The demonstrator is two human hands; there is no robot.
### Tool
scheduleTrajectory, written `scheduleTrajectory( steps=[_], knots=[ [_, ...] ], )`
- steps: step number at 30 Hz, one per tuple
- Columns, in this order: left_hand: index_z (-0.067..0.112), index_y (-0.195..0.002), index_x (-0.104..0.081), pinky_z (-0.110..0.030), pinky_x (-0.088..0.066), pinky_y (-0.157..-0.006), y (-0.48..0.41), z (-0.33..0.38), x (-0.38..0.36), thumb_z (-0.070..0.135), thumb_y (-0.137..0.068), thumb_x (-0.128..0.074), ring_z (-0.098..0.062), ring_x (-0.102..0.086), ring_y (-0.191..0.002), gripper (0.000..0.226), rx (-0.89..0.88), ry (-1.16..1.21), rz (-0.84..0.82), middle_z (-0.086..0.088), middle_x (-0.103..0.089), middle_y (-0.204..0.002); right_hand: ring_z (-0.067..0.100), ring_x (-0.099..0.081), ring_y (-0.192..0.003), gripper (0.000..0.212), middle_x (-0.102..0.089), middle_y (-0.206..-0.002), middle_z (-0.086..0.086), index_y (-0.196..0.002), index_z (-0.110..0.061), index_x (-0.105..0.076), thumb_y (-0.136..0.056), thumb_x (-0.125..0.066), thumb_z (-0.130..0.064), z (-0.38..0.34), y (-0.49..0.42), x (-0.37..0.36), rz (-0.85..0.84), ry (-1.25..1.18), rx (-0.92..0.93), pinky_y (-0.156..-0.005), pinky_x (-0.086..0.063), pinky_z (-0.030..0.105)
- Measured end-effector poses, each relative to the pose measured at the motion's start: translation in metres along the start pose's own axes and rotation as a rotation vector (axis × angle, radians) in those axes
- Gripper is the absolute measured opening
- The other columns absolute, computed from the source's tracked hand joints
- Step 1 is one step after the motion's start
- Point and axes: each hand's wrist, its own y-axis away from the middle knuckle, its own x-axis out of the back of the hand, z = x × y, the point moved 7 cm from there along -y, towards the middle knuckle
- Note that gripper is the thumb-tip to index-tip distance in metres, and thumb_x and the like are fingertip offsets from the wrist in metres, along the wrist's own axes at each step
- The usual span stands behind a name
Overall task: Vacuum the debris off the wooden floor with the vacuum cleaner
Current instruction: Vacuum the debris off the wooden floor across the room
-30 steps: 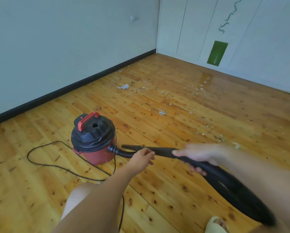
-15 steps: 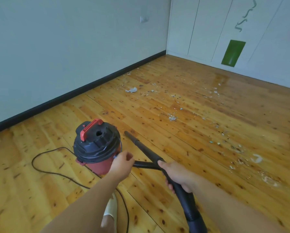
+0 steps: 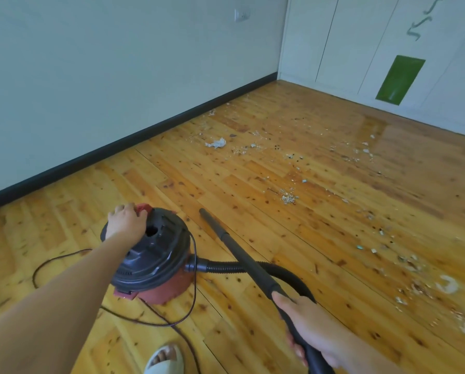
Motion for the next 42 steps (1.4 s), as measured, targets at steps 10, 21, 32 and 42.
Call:
scheduleTrajectory(
  steps=[10,21,32,42],
  knots=[
    [-0.002,-0.093,-0.057,-0.035,-0.043,-0.051,-0.023,-0.028,-0.032,0.058,-0.103,-0.039,-0.036,-0.059,-0.065,0.064,0.193,0.168,-0.095,-0.023,-0.061,-0.078,0.017,-0.047,-0.041,0.047,-0.058,-0.059,0.004,-0.099,-0.009,-0.058,-0.104,-0.048,-0.054,0.025,-0.023,0.019,0.022,-0.053,-0.040,-0.044,-0.043,0.026],
    [0.001,-0.113,-0.065,-0.040,-0.047,-0.064,0.035,0.074,-0.061,0.061,-0.102,-0.036,-0.032,-0.057,-0.070,0.067,-0.195,0.034,-0.305,-0.015,-0.061,-0.078,0.017,-0.046,-0.042,0.049,-0.056,-0.059,0.005,-0.103,-0.008,-0.055,-0.104,-0.049,-0.056,0.096,0.046,0.040,0.135,-0.367,-0.091,-0.042,-0.043,0.028],
    [0.007,-0.118,-0.063,-0.037,-0.048,-0.061,0.136,0.130,-0.105,0.060,-0.103,-0.034,-0.027,-0.062,-0.073,0.062,-0.434,0.073,-0.486,-0.012,-0.065,-0.084,0.017,-0.048,-0.044,0.056,-0.058,-0.063,0.007,-0.122,-0.008,-0.057,-0.102,-0.049,-0.060,0.185,0.144,0.021,0.323,-0.479,-0.198,-0.044,-0.044,0.027],
    [0.002,-0.098,-0.062,-0.033,-0.043,-0.051,0.261,0.127,-0.125,0.057,-0.105,-0.034,-0.033,-0.064,-0.064,0.061,-0.404,0.118,-0.611,-0.017,-0.065,-0.077,0.018,-0.047,-0.043,0.052,-0.056,-0.060,0.008,-0.115,-0.008,-0.061,-0.102,-0.051,-0.057,0.246,0.233,-0.020,0.430,-0.618,-0.219,-0.045,-0.043,0.029]
  ],
)
